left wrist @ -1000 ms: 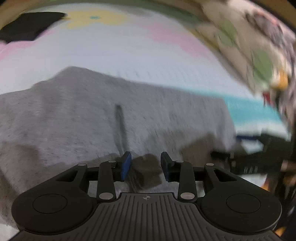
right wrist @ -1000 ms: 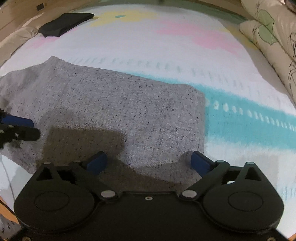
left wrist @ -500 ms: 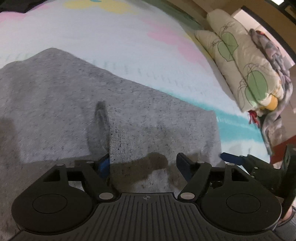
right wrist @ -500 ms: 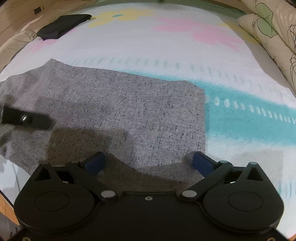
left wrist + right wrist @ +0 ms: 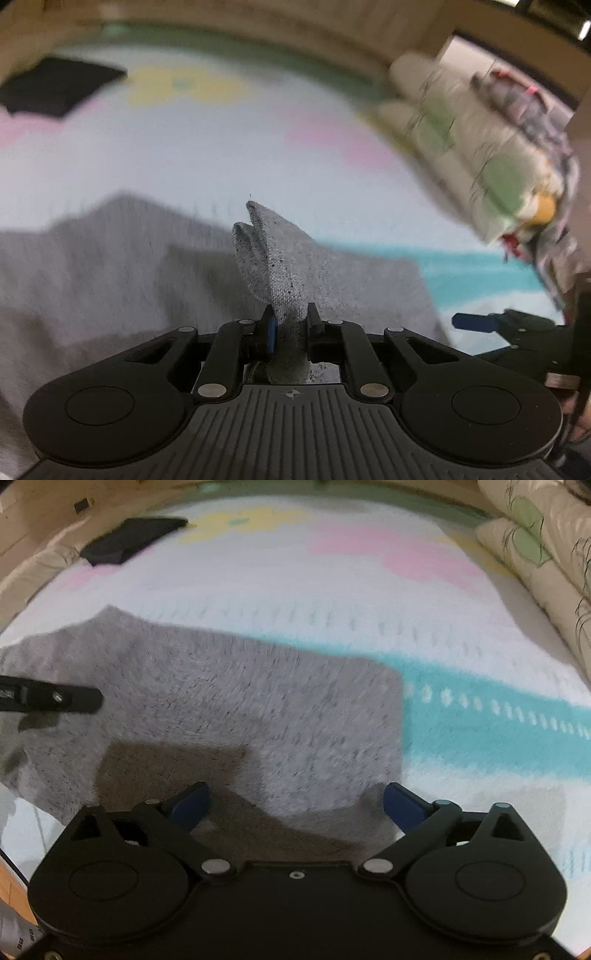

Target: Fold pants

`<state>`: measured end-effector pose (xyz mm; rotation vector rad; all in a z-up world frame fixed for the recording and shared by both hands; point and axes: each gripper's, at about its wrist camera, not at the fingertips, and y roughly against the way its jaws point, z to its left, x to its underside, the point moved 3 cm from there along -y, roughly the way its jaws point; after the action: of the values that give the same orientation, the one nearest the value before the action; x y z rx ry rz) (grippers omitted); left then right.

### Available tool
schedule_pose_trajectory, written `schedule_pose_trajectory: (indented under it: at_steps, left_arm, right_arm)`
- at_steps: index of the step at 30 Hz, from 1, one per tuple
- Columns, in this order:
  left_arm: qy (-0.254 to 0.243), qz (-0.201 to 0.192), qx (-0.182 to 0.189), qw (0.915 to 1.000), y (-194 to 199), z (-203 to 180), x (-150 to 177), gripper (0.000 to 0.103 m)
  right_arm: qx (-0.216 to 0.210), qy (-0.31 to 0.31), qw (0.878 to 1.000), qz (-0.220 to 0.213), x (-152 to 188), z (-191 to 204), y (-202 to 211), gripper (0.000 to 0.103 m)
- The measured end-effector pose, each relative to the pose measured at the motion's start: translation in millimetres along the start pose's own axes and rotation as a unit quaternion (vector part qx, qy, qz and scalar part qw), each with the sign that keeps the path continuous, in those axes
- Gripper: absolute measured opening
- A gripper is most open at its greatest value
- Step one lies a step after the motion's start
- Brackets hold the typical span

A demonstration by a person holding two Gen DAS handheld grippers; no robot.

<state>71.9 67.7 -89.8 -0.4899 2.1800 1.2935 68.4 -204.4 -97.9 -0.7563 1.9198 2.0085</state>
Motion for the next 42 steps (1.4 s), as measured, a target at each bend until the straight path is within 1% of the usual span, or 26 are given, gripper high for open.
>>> schedule_pose_trajectory:
  at_steps: [1, 3, 4, 5, 6, 7, 8, 9, 10, 11, 12, 15, 17, 19, 20, 22, 23, 24, 26, 28, 29, 32, 35, 37, 39, 42]
  left_arm:
    - [0.001, -0.006, -0.003, 1.0000, 4.7, 4.2, -0.2, 0.014]
    - [0.012, 0.017, -0.016, 0.9997, -0.7, 17.0, 4.3, 0.014]
    - [0.033, 0.037, -0.030, 0.9983, -7.9, 27.7, 10.5, 0.015]
    - [0.049, 0.063, -0.039, 0.9961, -17.0, 37.5, 16.8, 0.019]
    - [0.060, 0.099, -0.044, 0.9922, -28.1, 47.5, 22.8, 0.024]
    - [0.070, 0.109, -0.040, 0.9908, -34.9, 55.1, 28.1, 0.025]
    - [0.070, 0.097, -0.038, 0.9921, -32.6, 55.8, 27.8, 0.025]
    - [0.057, 0.101, -0.040, 0.9925, -32.1, 53.3, 26.3, 0.026]
    - [0.041, 0.101, -0.048, 0.9929, -29.1, 50.7, 24.5, 0.026]
    - [0.036, 0.091, -0.061, 0.9933, -23.8, 49.1, 22.9, 0.027]
    - [0.037, 0.075, -0.073, 0.9938, -18.3, 46.8, 21.0, 0.026]
    - [0.019, 0.043, -0.087, 0.9951, -3.5, 37.0, 19.3, 0.026]
    - [0.001, 0.031, -0.079, 0.9964, 1.9, 27.9, 20.6, 0.026]
    - [-0.016, 0.039, -0.067, 0.9968, 4.1, 19.7, 28.3, 0.026]
    - [-0.022, 0.044, -0.067, 0.9965, 4.7, 18.3, 32.4, 0.026]
    - [-0.031, 0.063, -0.077, 0.9945, 2.0, 19.5, 44.6, 0.026]
    - [-0.033, 0.083, -0.089, 0.9921, -3.9, 21.9, 51.7, 0.027]
    - [-0.033, 0.098, -0.099, 0.9897, -7.8, 24.8, 57.6, 0.031]
    - [-0.016, 0.090, -0.099, 0.9909, -5.5, 32.0, 61.1, 0.035]
    - [0.034, 0.092, -0.084, 0.9916, 0.3, 45.8, 56.7, 0.035]
    - [0.056, 0.086, -0.086, 0.9911, 4.5, 53.1, 54.3, 0.035]
    - [0.106, 0.044, -0.122, 0.9859, 26.0, 73.0, 51.7, 0.034]
    - [0.153, -0.008, -0.139, 0.9784, 53.8, 94.2, 50.2, 0.034]
    - [0.171, -0.040, -0.151, 0.9728, 68.9, 106.2, 47.4, 0.036]
    - [0.181, -0.061, -0.162, 0.9682, 85.0, 117.4, 50.3, 0.046]
    - [0.203, -0.095, -0.175, 0.9587, 106.9, 138.3, 59.0, 0.049]
  right_arm:
    - [-0.001, -0.002, 1.000, -0.014, -2.5, -1.7, 5.9, 0.098]
    - [-0.003, -0.014, 0.999, -0.040, -8.3, -6.9, 17.1, 0.098]
    - [-0.004, -0.021, 0.999, -0.048, -11.2, -9.6, 20.4, 0.098]
    - [-0.003, -0.030, 0.998, -0.052, -14.4, -12.7, 22.0, 0.098]
    - [0.000, -0.038, 0.998, -0.053, -17.6, -15.8, 22.0, 0.098]
    - [0.007, -0.046, 0.998, -0.053, -20.8, -18.9, 21.0, 0.098]
    - [0.014, -0.055, 0.997, -0.051, -23.9, -22.0, 19.1, 0.093]
    - [0.019, -0.060, 0.997, -0.045, -26.4, -23.8, 16.7, 0.078]
    - [0.019, -0.062, 0.997, -0.037, -28.2, -24.2, 14.0, 0.070]
    - [0.017, -0.060, 0.998, -0.026, -30.0, -23.9, 10.8, 0.058]
    - [0.016, -0.057, 0.998, -0.016, -31.7, -23.0, 7.2, 0.056]
    - [0.014, -0.057, 0.998, -0.004, -34.3, -18.5, -3.6, 0.056]
    - [0.022, -0.043, 0.999, 0.014, -32.6, -13.2, -11.8, 0.056]
    - [0.039, -0.024, 0.998, 0.045, -28.6, -11.3, -24.9, 0.056]
    - [0.039, -0.029, 0.998, 0.048, -26.8, -12.9, -28.5, 0.055]
    - [0.033, -0.053, 0.997, 0.050, -27.4, -17.6, -28.2, 0.056]
    - [0.032, -0.059, 0.996, 0.052, -29.1, -19.1, -26.6, 0.055]
    - [0.034, -0.060, 0.996, 0.048, -31.1, -19.9, -23.8, 0.055]
    - [0.045, -0.054, 0.997, 0.026, -34.6, -17.4, -14.4, 0.057]
    - [0.041, -0.035, 0.999, 0.001, -38.6, -4.4, -2.7, 0.059]
    - [0.034, -0.023, 0.999, -0.009, -40.6, 4.6, 2.9, 0.060]
    - [-0.006, 0.004, 1.000, -0.027, -44.7, 31.9, 13.0, 0.060]
    - [-0.044, 0.042, 0.998, -0.027, -45.5, 68.1, 12.6, 0.060]
    - [-0.063, 0.064, 0.996, -0.026, -44.5, 89.9, 10.2, 0.060]
    - [-0.082, 0.082, 0.993, -0.022, -42.8, 110.6, 7.6, 0.060]
    - [-0.108, 0.099, 0.989, -0.017, -42.1, 136.8, 1.5, 0.061]
